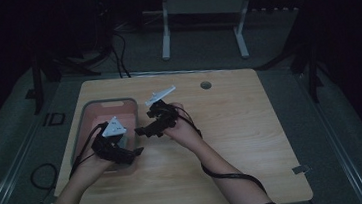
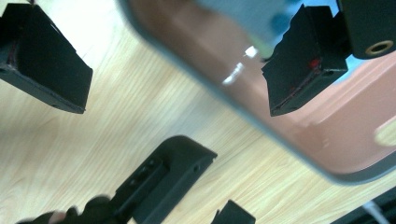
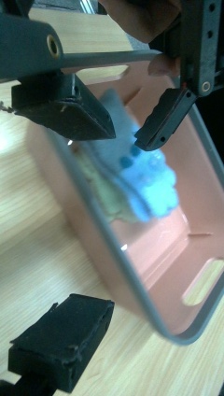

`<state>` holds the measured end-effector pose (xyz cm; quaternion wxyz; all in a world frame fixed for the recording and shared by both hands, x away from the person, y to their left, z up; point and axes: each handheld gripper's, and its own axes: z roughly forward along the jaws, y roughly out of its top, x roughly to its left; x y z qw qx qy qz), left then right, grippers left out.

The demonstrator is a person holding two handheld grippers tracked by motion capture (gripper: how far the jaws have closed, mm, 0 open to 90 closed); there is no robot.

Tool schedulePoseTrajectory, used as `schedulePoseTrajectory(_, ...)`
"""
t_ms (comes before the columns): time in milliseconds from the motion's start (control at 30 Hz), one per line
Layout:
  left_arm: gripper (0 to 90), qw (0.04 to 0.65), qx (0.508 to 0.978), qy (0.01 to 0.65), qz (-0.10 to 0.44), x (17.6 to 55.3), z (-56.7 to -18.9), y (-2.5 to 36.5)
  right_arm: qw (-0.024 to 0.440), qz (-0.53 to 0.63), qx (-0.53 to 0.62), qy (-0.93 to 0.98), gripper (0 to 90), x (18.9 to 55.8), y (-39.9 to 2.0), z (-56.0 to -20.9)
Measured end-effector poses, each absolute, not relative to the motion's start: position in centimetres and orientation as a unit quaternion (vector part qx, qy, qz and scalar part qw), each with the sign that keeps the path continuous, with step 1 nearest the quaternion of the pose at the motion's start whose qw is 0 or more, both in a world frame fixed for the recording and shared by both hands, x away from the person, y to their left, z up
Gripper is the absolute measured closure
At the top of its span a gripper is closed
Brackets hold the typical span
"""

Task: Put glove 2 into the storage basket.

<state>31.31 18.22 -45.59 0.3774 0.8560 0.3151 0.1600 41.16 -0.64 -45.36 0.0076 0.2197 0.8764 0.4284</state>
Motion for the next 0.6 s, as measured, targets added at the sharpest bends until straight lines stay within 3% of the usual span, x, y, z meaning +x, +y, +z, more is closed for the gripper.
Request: schedulePoseTrajectory(600, 7.7, 0.386, 0.877, 0.257, 0.126, 31.2, -47.4, 11.6, 0.013, 0.409, 0.251, 0.877, 14.5, 40.3, -7.8, -47.8)
